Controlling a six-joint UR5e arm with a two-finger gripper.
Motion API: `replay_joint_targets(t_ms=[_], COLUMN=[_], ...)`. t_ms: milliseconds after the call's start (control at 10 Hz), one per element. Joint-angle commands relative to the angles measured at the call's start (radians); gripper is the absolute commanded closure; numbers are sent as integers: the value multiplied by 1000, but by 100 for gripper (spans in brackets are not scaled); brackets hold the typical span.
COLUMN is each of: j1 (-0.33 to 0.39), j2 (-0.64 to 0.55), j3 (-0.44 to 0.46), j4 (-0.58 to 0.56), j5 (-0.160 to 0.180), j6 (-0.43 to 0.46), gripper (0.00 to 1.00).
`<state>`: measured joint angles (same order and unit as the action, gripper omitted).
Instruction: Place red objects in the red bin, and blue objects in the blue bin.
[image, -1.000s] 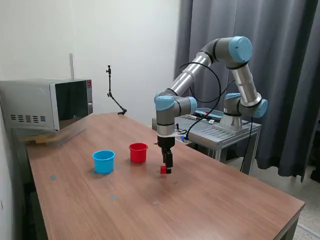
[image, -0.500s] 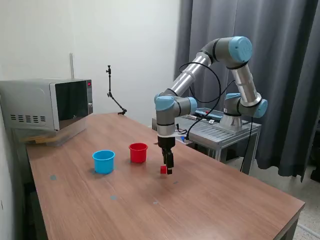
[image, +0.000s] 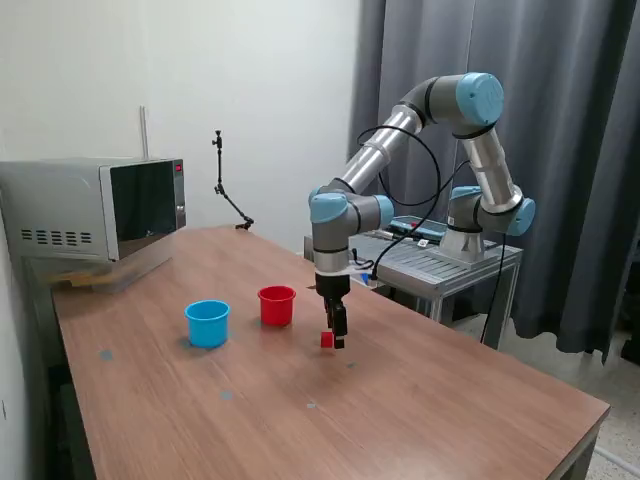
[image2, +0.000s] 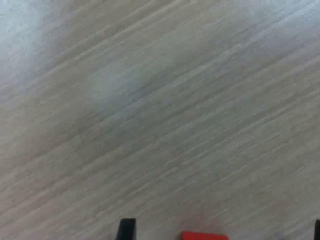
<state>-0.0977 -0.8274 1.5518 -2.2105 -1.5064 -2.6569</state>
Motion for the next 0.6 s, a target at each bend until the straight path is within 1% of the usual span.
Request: replay_joint_targets(t_ms=[0,300,400,500], j1=[-2,-3,-2,-3], j2=[1,1,1,1], j3=[-1,-4,-6,-6], j4=[0,-2,-2,-3], j5=[0,0,0,0], j6=[0,0,0,0], gripper=[0,0,100,100])
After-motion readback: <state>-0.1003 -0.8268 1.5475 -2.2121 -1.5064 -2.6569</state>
